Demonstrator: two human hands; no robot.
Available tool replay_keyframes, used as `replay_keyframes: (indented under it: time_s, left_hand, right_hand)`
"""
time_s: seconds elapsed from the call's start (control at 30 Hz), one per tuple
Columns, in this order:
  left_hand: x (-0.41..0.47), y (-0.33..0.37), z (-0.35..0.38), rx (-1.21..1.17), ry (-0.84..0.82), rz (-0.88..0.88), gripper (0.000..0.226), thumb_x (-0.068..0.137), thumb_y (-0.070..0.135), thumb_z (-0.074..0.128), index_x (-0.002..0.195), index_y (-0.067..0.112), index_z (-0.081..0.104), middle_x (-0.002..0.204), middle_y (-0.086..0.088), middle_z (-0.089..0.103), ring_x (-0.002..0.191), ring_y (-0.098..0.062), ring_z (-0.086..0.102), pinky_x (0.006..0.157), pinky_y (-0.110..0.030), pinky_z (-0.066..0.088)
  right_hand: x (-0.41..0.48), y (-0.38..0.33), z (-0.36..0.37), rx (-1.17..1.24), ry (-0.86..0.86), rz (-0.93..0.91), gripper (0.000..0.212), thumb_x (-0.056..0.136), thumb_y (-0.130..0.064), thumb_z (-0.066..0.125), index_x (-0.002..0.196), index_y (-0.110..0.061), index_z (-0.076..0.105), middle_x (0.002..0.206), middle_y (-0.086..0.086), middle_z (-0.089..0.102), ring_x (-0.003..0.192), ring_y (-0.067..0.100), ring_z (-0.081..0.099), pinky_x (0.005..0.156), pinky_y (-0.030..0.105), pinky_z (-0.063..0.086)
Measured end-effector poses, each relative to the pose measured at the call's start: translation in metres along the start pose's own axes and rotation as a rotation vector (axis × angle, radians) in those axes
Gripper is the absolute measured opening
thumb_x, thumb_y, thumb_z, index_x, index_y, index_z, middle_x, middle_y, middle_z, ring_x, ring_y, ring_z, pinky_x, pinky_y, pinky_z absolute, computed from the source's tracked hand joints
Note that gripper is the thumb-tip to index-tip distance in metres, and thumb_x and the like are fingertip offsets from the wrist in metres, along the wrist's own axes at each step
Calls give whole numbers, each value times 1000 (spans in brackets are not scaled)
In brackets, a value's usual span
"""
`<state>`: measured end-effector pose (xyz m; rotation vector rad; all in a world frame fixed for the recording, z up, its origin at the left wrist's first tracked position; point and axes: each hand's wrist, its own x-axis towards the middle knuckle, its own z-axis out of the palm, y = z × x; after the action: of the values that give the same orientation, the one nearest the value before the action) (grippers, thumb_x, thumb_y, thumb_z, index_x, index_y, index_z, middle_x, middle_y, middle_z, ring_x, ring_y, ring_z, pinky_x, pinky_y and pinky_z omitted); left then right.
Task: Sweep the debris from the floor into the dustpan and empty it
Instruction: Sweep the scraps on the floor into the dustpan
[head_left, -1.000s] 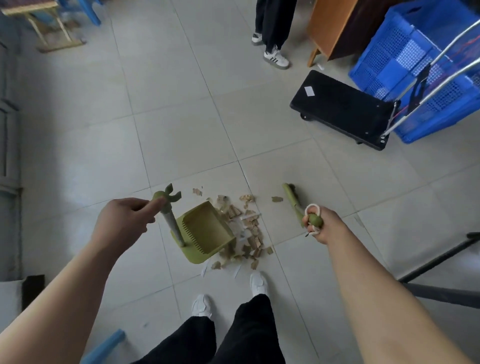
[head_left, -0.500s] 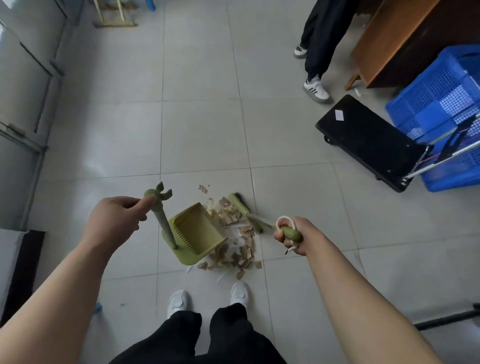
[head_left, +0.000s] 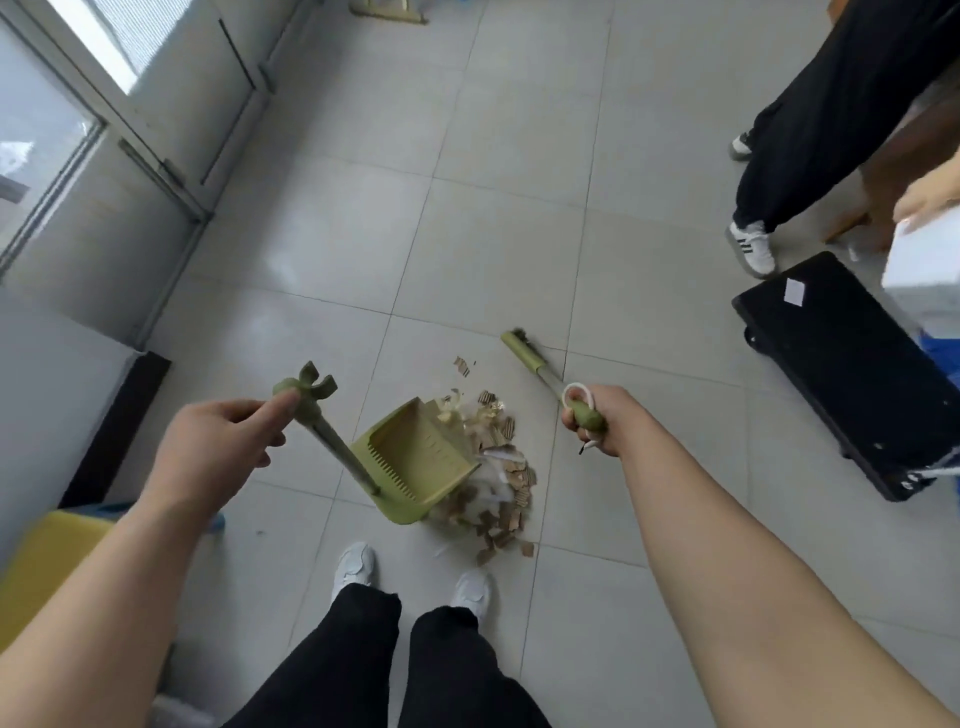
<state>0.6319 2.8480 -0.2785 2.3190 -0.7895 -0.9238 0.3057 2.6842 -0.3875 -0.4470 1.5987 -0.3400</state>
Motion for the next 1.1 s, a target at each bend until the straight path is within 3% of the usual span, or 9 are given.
replay_keyframes:
  time_s: [0.1,0.23,0.33,0.43,0.57,0.63,0.77,1.1]
  left_hand:
    - [-6,-15,-12,-27,56,-60,38,84,55,67,72,21,76,74,-6,74,66,-25,64,76,-46,56]
    - [-11,-33,-26,-57,95,-106,36,85,52,68,73,20,76,76,-7,74,65,-24,63,74,-43,57]
    - [-12,-44,-36,-79,94,-106,31,86,50,68,74,22,75,77,-6,74,62,-21,61,66,-33,52]
    - [-9,-55,-49,-86,82,-108,30,87,49,68,74,23,73,78,-6,73,62,-21,60,62,-29,49]
    - [-1,-72,-72,-87,72,-106,29,86,51,68,74,24,73,78,-5,74,64,-21,62,61,-28,49]
    - [6,-79,-80,-77,67,-107,29,85,52,68,75,25,73,77,-3,74,65,-22,64,63,-31,52]
    - [19,-93,-101,-84,63,-103,34,84,53,69,77,21,75,76,-3,74,64,-22,63,75,-41,55]
    - [33,-138,-149,-118,80,-81,25,85,53,68,80,28,74,78,-2,73,65,-20,63,58,-28,46]
  right_hand:
    - [12,-5,28,-112,-35,5,18,83,-3,46,69,-12,53,53,7,50,35,13,51,33,9,23]
    - [14,4,64,-250,-111,13,26,85,1,46,62,-9,54,36,4,51,28,12,49,30,10,30]
    - [7,21,76,-424,-133,8,25,84,2,48,62,-3,59,42,9,55,32,17,54,32,16,38]
    - [-1,36,76,-611,-106,34,23,86,1,47,67,1,59,60,18,57,41,22,54,44,27,43]
    - [-28,39,77,-878,-101,37,32,95,-6,42,64,-16,47,66,4,50,28,2,49,49,21,40]
    - [-34,27,70,-890,-130,48,29,93,-5,40,68,-11,52,65,9,52,29,9,49,37,20,35]
    - [-53,10,70,-715,-89,114,22,94,-9,43,76,-6,55,63,14,52,27,16,49,33,11,29]
    - [-26,22,171,-657,35,-55,16,85,-13,50,71,-8,58,62,16,56,32,17,52,38,16,32]
